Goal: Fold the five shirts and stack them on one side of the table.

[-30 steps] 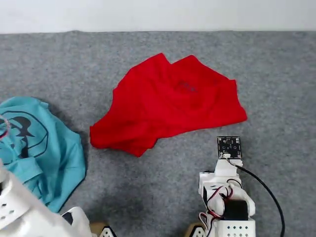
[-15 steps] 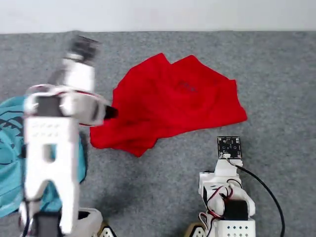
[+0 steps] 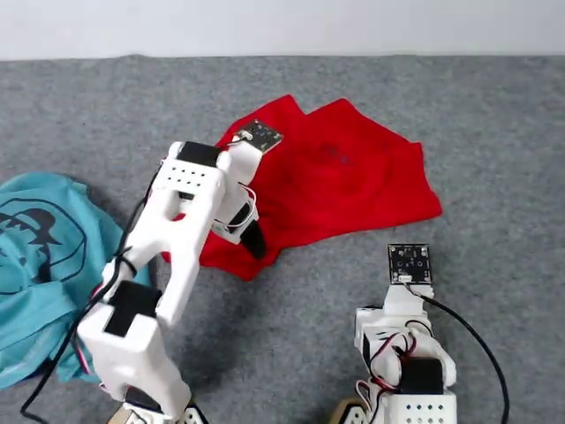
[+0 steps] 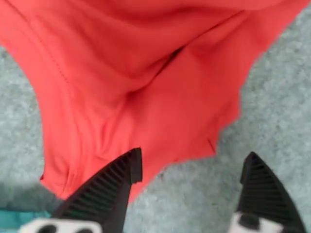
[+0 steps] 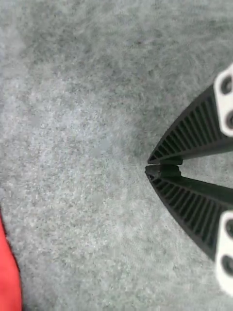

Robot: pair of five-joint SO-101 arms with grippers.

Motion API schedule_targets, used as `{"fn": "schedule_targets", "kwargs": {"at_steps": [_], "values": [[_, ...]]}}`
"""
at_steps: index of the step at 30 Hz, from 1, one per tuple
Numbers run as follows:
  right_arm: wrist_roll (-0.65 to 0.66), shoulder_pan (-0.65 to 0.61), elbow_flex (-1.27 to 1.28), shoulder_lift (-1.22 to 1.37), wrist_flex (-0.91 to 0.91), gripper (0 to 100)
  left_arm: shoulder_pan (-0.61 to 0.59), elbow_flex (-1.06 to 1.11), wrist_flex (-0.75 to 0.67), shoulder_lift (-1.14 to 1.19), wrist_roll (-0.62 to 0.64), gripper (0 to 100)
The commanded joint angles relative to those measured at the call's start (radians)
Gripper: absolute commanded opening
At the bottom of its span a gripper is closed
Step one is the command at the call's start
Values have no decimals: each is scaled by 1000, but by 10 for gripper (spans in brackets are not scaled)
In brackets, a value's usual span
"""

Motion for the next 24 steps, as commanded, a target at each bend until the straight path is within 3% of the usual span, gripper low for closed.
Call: {"fn": "schedule_targets", "kwargs": {"at_steps": [1, 9, 16, 20, 24], "values": [[5, -36, 15, -7, 4, 9, 8, -36, -14, 25, -34, 321], [11, -104, 9, -8, -2, 9, -2, -51, -8, 123, -48, 293], [6, 113, -166, -8, -107, 9, 12, -318, 117, 124, -51, 18], [9, 234, -206, -7, -231, 9, 21, -541, 284, 124, -48, 6], [11, 295, -204, -7, -334, 9, 0, -631, 281, 55, -23, 6]]}}
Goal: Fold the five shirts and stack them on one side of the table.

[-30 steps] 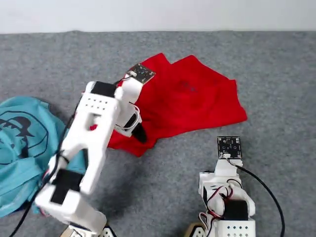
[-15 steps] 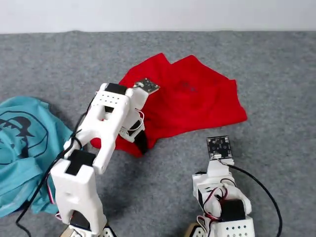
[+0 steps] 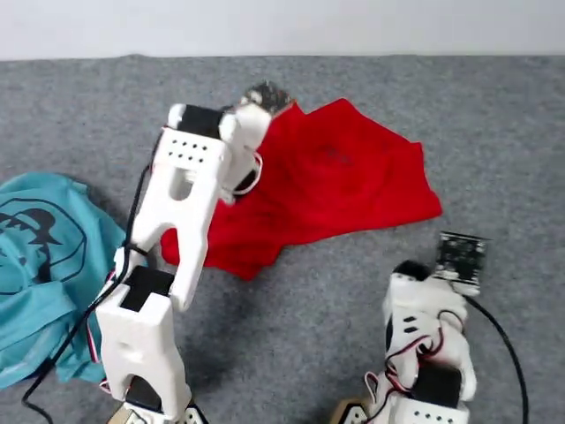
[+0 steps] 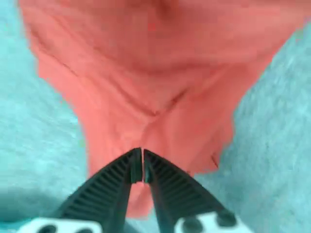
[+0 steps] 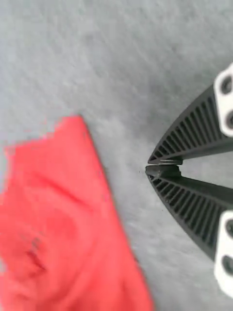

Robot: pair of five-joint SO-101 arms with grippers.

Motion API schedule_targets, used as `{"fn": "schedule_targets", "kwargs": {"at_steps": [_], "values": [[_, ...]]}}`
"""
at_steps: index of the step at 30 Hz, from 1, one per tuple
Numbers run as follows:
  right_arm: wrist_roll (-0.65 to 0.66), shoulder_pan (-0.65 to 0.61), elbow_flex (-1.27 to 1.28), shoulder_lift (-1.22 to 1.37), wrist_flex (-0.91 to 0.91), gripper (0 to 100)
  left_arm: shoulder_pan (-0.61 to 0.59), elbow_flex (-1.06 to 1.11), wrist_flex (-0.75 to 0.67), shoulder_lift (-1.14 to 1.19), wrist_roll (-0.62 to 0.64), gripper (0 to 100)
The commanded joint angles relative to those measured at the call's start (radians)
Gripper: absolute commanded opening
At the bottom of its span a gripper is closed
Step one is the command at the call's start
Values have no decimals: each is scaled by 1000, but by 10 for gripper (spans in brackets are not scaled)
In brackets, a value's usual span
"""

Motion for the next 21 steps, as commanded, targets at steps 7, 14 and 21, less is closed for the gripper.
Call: {"fn": "schedule_targets", "kwargs": {"at_steps": [7, 14, 21], "values": [[12, 81, -14, -2, -278, 9, -18, 50, 32, -212, 25, 7], [98, 33, 64, -2, -363, 9, -20, 82, -46, -117, 32, 9], [94, -38, -91, 97, -298, 8, -21, 15, -121, -37, 153, 104]]}}
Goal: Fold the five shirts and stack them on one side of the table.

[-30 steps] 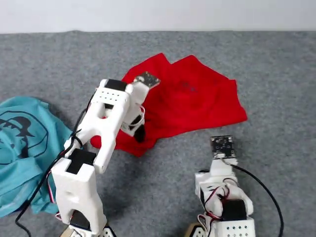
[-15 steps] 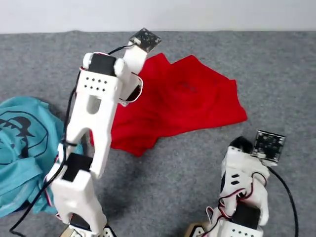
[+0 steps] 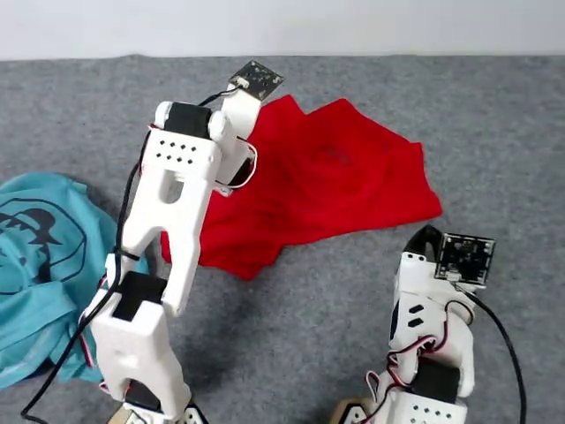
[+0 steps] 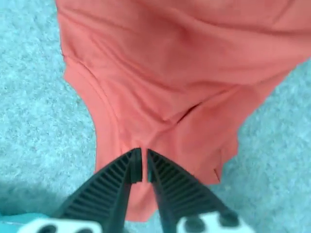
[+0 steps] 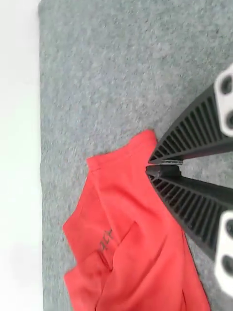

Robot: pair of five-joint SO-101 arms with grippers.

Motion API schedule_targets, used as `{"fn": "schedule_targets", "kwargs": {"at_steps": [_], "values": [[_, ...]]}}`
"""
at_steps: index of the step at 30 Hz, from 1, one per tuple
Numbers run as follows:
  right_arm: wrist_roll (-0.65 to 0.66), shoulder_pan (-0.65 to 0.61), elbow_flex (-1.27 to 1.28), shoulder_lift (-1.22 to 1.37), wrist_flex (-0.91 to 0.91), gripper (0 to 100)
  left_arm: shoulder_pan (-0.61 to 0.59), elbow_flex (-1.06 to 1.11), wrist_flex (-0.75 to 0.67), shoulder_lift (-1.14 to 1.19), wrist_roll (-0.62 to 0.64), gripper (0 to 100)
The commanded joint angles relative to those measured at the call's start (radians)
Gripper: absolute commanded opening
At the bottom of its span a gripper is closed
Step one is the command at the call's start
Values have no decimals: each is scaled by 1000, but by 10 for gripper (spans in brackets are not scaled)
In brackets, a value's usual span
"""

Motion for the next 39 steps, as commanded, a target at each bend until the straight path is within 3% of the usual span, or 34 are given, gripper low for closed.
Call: {"fn": "schedule_targets", "kwargs": {"at_steps": [1, 5, 12, 20, 24, 27, 31, 39], "values": [[5, -25, -163, 124, 24, 8, -3, -85, -60, 21, 83, 131], [5, -28, -347, 398, 25, 8, -2, -208, -95, 114, 140, 198], [9, -27, -575, 845, 25, 8, -8, -492, -89, 391, 140, 202], [8, -33, -623, 891, 27, 9, -15, -842, -84, 726, 140, 200], [9, -25, -621, 888, 27, 9, -12, -888, 28, 845, 135, 199], [9, -25, -621, 888, 27, 9, -12, -917, 112, 865, 130, 181], [9, -25, -621, 888, 27, 9, -14, -912, 115, 844, 17, 6], [9, -25, -621, 888, 27, 9, 6, -848, 117, 580, 2, 3]]}}
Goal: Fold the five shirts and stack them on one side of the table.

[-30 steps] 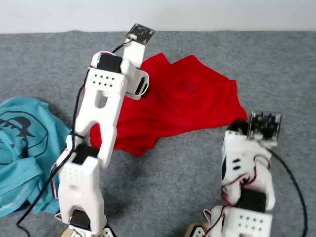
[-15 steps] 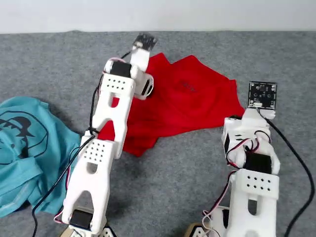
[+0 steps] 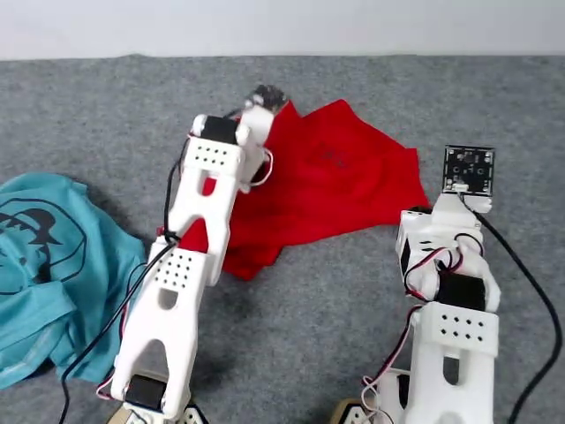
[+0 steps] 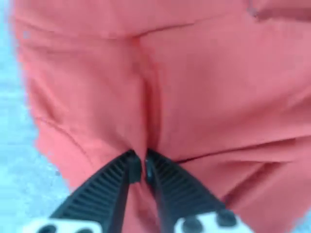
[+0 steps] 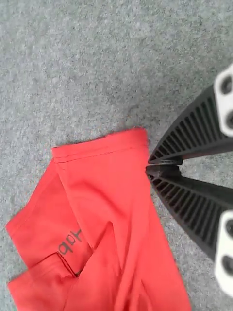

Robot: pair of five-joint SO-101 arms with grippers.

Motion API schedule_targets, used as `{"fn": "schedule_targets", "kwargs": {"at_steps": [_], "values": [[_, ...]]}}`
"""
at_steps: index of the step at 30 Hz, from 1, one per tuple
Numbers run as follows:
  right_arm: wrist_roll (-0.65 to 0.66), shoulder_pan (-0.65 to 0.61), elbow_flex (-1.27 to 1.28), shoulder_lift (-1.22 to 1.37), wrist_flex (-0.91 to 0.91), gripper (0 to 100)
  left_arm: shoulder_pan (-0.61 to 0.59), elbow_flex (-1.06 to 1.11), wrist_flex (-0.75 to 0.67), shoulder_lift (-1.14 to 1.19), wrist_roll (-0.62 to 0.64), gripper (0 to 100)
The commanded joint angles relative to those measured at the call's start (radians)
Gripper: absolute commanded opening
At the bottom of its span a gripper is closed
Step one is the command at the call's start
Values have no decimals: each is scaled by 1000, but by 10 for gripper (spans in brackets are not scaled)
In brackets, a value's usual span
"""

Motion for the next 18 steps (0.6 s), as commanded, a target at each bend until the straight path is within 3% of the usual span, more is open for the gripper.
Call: {"fn": "schedule_targets", "kwargs": {"at_steps": [1, 11, 18], "values": [[9, 1, -64, -7, 2, 9, 15, 67, 35, -236, -9, 3], [11, 1, -83, 4, 59, 8, 84, 811, 34, -796, -89, 4], [12, 1, -98, 4, 171, 8, 84, 1276, 34, -1028, -144, 4]]}}
